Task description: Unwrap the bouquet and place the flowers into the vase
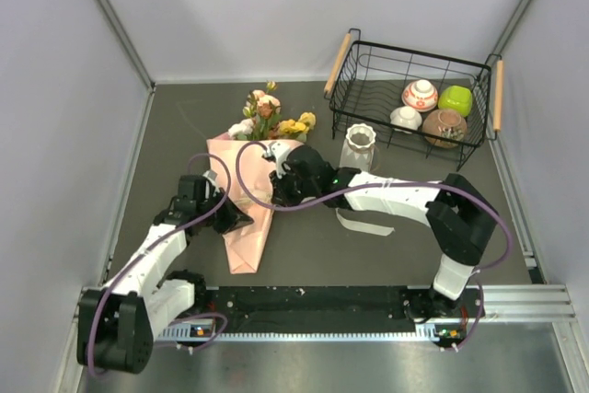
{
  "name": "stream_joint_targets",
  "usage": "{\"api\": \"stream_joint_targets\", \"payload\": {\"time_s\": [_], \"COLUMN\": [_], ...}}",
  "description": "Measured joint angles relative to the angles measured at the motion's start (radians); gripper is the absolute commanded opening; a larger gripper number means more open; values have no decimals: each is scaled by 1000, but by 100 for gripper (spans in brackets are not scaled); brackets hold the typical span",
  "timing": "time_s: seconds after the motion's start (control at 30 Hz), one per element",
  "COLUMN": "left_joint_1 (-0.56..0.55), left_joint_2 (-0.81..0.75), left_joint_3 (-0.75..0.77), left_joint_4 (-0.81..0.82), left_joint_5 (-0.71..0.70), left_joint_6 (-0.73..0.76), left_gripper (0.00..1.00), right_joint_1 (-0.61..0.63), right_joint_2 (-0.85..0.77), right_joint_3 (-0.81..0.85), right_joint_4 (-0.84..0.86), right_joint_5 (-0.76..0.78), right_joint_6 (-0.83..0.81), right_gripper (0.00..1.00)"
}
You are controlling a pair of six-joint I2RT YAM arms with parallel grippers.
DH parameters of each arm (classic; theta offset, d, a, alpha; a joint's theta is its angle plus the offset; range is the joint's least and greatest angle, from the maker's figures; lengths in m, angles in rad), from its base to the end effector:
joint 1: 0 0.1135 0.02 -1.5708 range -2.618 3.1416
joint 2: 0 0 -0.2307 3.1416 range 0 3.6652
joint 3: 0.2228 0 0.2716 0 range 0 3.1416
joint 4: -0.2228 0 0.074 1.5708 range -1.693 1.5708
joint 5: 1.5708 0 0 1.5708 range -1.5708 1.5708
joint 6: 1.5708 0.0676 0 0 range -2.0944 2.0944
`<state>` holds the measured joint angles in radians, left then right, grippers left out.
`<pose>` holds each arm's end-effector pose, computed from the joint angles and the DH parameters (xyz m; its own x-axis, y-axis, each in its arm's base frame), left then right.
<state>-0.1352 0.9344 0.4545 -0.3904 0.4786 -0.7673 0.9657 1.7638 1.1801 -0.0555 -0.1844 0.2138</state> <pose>0.2256 -0.0621 0.1275 -0.8325 -0.5086 -0.2196 -0.2280 0.6758 -0.7009 0.2350 0.3616 0.1602 -0.5209 -0.3865 -0.7611 -0.7999 0.5323 0.2772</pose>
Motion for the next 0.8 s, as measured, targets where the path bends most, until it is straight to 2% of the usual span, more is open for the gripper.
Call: {"api": "stream_joint_targets", "payload": {"time_s": [0.1,0.47,0.67,0.8], "left_joint_1": [0,-2,-2,-2], "left_joint_2": [55,55,60,58], "left_joint_3": [-27,-70,-75,-75], "left_joint_4": [38,94,102,101], "left_joint_5": [-60,-174,-187,-196], "left_joint_6": [-24,-72,-72,-72], "left_gripper": [0,0,0,0], "right_joint_1": [0,0,0,-1], "right_joint_2": [-56,-407,-679,-903], "right_joint_3": [-1,-61,-81,-76], "right_joint_4": [-19,-110,-246,-342], "right_joint_5": [8,118,291,477], "right_joint_6": [0,-24,-102,-182], "right_gripper": [0,0,0,0]}}
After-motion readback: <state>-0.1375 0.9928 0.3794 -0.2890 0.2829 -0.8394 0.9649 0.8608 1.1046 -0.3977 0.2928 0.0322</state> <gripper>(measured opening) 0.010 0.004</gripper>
